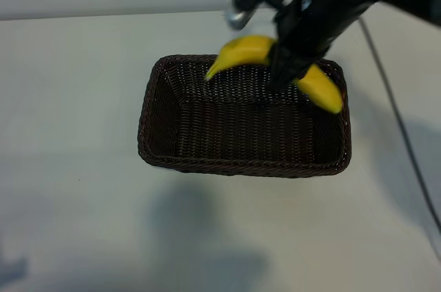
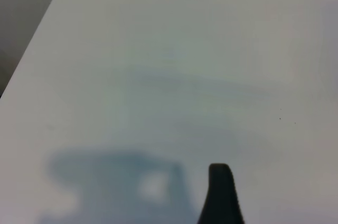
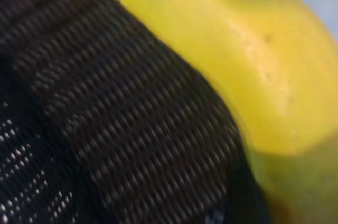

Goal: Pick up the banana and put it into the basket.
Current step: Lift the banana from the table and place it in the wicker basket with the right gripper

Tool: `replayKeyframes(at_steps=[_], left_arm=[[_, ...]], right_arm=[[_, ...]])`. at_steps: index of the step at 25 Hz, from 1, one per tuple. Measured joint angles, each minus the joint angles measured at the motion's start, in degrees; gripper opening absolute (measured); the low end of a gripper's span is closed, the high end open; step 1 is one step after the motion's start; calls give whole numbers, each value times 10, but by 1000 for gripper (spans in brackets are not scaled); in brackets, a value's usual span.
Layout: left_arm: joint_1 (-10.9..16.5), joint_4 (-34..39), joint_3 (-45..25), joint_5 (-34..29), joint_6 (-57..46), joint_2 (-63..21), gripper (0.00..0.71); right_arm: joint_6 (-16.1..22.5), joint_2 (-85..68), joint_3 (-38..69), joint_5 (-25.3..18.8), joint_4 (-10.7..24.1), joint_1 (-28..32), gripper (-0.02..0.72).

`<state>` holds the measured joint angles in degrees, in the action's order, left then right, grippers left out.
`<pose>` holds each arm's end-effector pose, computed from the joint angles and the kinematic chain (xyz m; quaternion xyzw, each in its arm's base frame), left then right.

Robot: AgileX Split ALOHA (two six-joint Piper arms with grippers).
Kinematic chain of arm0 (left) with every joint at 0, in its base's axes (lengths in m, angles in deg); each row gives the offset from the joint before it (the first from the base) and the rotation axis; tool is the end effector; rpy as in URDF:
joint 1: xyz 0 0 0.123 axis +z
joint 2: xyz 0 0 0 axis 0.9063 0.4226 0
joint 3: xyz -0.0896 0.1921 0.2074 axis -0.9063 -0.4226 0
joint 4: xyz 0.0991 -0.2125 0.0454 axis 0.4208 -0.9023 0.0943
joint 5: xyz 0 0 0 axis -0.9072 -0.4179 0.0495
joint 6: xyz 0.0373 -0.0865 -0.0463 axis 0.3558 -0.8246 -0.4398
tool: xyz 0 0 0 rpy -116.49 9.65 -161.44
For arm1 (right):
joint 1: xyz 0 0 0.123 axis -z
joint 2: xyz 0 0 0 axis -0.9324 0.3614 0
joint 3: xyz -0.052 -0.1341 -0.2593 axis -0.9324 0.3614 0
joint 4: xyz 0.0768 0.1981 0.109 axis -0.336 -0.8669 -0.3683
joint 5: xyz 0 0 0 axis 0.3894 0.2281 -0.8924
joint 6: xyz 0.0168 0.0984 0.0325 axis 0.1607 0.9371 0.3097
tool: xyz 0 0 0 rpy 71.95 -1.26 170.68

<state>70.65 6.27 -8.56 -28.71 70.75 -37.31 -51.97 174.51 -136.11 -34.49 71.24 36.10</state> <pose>-0.0169 0.0038 0.2659 -0.0823 0.8441 0.0312 0.5289 0.3355 0.2193 0.2551 -0.4994 0.8332 0.0232 0.2361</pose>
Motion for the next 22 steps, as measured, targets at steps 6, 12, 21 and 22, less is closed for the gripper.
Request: replayKeyframes(at_steps=[6, 12, 21, 22], left_arm=[[0, 0, 0, 0, 0, 0, 562], [0, 0, 0, 0, 0, 0, 562], [0, 0, 0, 0, 0, 0, 562], [0, 0, 0, 0, 0, 0, 562]], right_arm=[[-9, 56, -2, 28, 2, -30, 423], [-8, 87, -2, 28, 6, -30, 423], [22, 75, -2, 19, 7, -30, 584], [33, 69, -5, 12, 7, -30, 618]])
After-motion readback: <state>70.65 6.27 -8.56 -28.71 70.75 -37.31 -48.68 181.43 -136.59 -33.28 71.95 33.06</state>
